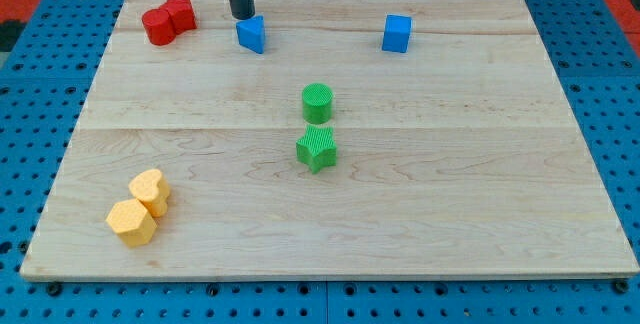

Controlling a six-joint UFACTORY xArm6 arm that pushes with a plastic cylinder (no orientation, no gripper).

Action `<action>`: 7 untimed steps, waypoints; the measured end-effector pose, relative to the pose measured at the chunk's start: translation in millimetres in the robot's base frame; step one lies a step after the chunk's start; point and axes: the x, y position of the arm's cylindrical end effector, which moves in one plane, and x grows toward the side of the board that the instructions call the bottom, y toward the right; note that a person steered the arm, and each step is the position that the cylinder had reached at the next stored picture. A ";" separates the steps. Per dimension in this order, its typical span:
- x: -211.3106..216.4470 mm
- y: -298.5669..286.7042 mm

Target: Slide blue cube closer to green circle

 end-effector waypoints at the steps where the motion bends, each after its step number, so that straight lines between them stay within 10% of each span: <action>1: -3.7 57.3; 7: -7.3 199.1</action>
